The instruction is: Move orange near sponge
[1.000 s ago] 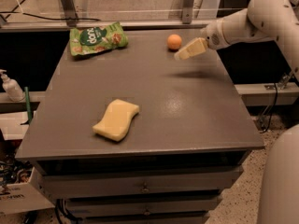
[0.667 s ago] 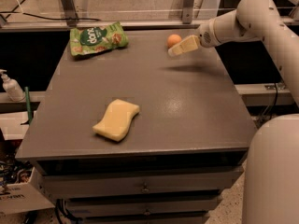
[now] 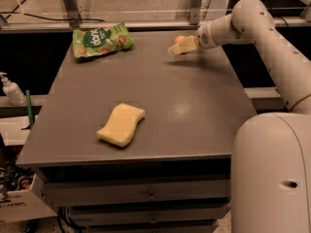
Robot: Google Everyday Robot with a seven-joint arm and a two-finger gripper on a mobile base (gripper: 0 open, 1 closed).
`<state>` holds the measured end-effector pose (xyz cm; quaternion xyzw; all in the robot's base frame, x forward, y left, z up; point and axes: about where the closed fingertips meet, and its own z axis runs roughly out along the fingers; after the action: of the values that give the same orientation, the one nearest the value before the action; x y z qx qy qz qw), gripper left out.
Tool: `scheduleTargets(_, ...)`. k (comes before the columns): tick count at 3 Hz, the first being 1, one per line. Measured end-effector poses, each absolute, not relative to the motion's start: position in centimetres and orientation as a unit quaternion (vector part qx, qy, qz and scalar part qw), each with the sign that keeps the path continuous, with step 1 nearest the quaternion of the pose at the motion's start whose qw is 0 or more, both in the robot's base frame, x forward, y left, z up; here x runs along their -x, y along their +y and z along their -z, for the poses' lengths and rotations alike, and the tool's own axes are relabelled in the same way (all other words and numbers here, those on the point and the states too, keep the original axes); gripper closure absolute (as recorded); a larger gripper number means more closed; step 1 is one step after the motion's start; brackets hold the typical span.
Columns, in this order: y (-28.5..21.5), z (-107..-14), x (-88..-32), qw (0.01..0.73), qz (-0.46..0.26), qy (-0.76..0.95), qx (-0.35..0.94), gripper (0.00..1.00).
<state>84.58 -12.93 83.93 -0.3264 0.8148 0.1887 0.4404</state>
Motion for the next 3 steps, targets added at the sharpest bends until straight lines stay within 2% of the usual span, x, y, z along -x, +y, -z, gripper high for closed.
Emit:
scheduleTargets(1,-12.5,-83.1,-85.6,0.439,-0.189,0.815,0.327,0.18)
scheduleTargets(3,-14.1,-82.7,-85.1,0.438,-0.183,0.814,0.335,0.64)
